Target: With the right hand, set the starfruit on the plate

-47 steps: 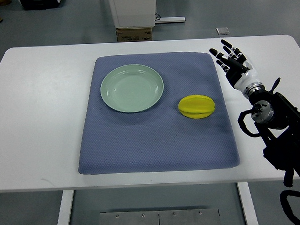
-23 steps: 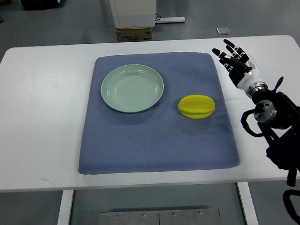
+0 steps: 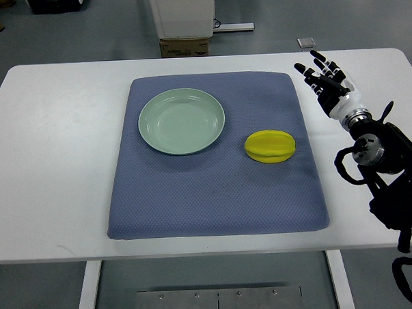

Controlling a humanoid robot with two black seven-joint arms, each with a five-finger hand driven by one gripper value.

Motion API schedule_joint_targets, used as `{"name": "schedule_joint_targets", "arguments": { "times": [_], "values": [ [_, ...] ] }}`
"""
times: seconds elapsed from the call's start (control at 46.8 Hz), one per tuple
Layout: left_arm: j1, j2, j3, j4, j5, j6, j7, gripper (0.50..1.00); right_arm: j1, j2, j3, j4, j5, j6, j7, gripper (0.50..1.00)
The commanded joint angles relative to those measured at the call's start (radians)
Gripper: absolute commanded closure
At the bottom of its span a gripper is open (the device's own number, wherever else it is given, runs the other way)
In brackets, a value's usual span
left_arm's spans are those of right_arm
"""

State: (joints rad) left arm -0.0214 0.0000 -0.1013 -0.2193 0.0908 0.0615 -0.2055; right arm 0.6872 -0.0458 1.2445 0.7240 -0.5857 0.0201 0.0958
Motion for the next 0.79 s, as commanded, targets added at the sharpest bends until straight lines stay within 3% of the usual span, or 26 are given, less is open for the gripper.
{"name": "schedule_joint_targets", "arguments": {
  "times": [0.0, 0.577, 0.77],
  "values": [
    [0.0, 0.0, 0.0, 0.0, 0.0, 0.0, 0.0, 0.5, 0.002, -0.005, -0.011, 0.0, 0.0, 0.0, -0.002, 0.5],
    [0.0, 0.0, 0.0, 0.0, 0.0, 0.0, 0.0, 0.5, 0.028, -0.046, -0.031, -0.001, 0.017, 0.004, -0.014, 0.5],
    [0.0, 0.0, 0.0, 0.0, 0.0, 0.0, 0.0, 0.5, 0.046, -0.091, -0.082, 0.02, 0.01, 0.092, -0.014, 0.5]
  ]
}}
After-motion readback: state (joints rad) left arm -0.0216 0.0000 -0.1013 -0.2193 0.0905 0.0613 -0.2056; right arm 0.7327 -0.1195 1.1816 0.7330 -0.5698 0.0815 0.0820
